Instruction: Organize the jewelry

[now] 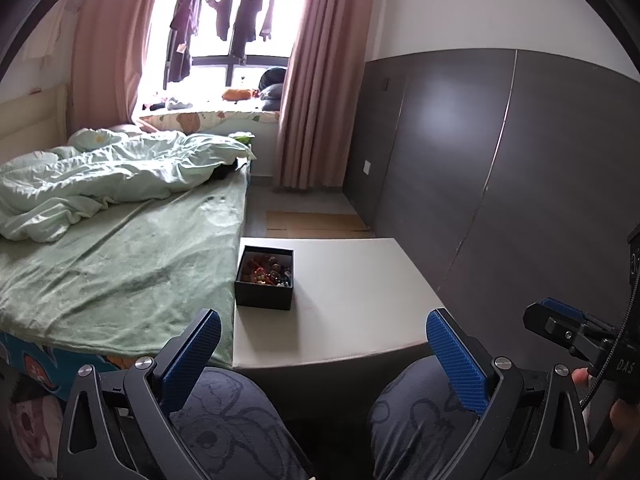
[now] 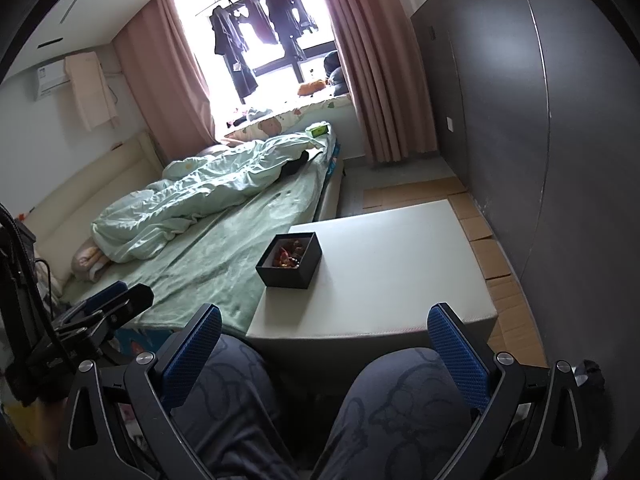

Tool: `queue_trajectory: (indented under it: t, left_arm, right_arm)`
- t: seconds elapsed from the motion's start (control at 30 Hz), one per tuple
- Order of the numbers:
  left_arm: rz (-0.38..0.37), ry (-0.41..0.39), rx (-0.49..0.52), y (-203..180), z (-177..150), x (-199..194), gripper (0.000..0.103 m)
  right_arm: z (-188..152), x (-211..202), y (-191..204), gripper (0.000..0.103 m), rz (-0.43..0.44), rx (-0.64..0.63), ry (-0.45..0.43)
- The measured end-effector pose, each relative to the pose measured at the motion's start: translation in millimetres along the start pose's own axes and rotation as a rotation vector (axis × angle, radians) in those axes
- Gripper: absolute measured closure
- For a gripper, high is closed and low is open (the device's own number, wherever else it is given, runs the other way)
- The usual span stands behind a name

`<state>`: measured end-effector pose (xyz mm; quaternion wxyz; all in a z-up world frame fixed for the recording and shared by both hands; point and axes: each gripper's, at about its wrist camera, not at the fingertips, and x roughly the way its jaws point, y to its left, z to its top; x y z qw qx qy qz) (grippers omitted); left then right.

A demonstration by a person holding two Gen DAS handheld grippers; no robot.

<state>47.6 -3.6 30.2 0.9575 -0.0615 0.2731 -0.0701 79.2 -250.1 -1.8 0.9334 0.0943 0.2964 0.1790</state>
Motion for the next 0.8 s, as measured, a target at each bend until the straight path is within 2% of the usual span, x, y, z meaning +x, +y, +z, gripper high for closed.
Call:
queue_trajectory:
  t: [0.5,0.8]
  left_arm:
    - [0.008,0.014,-0.011,-3.7,-3.4,5.5,0.000]
    - [0.003,-0.013,0.007,-1.7,-2.3,2.9,0.000]
  right_arm:
    - [-2.9,-4.5,-2.4,0.000,-0.008,0.005,0.015]
    - [-1.4,-1.8,-2.8,0.000,-0.009,0.017,0.020]
